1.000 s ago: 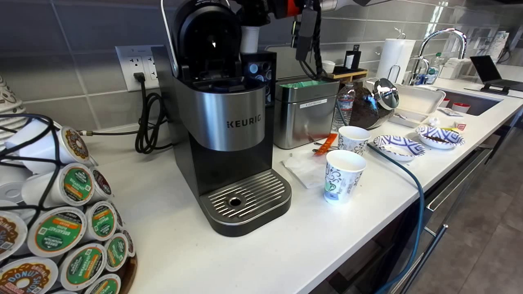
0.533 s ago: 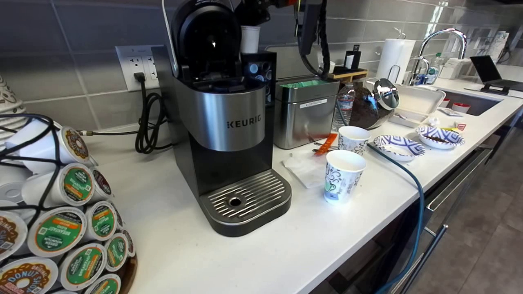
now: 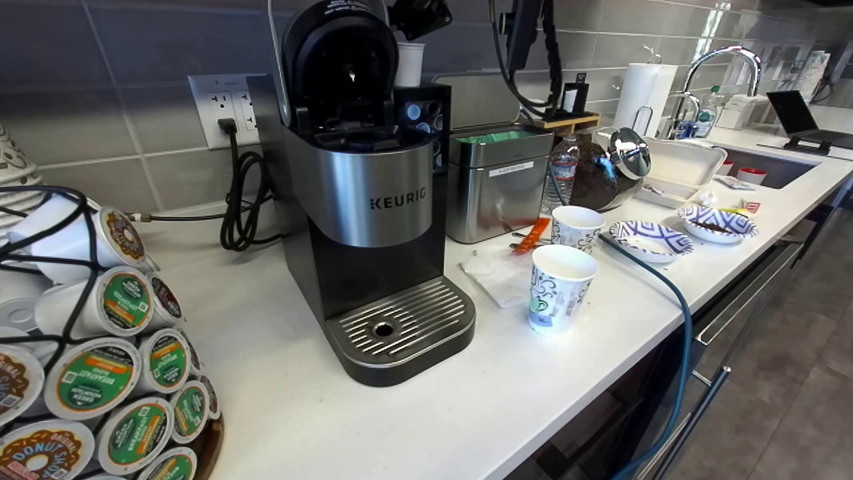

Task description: Close the coffeemaker.

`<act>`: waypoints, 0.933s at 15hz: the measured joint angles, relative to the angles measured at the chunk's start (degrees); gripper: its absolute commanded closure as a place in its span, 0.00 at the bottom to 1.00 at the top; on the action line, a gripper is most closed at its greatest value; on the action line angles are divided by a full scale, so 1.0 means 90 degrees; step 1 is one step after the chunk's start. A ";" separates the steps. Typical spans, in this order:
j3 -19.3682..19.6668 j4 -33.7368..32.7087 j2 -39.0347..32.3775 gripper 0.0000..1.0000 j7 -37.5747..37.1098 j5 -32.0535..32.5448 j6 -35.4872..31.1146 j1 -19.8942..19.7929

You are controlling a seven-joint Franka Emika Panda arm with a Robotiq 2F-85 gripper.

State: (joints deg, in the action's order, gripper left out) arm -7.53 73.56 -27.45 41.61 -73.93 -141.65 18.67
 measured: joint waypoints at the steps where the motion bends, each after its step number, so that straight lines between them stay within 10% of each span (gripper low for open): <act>1: 0.0026 0.0016 0.0040 0.00 -0.0158 0.0077 0.0144 -0.0006; 14: -0.0070 0.1912 0.1441 0.00 -0.0692 0.1058 0.0365 0.0047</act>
State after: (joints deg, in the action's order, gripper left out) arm -8.16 90.77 -14.49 35.38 -64.41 -138.37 19.09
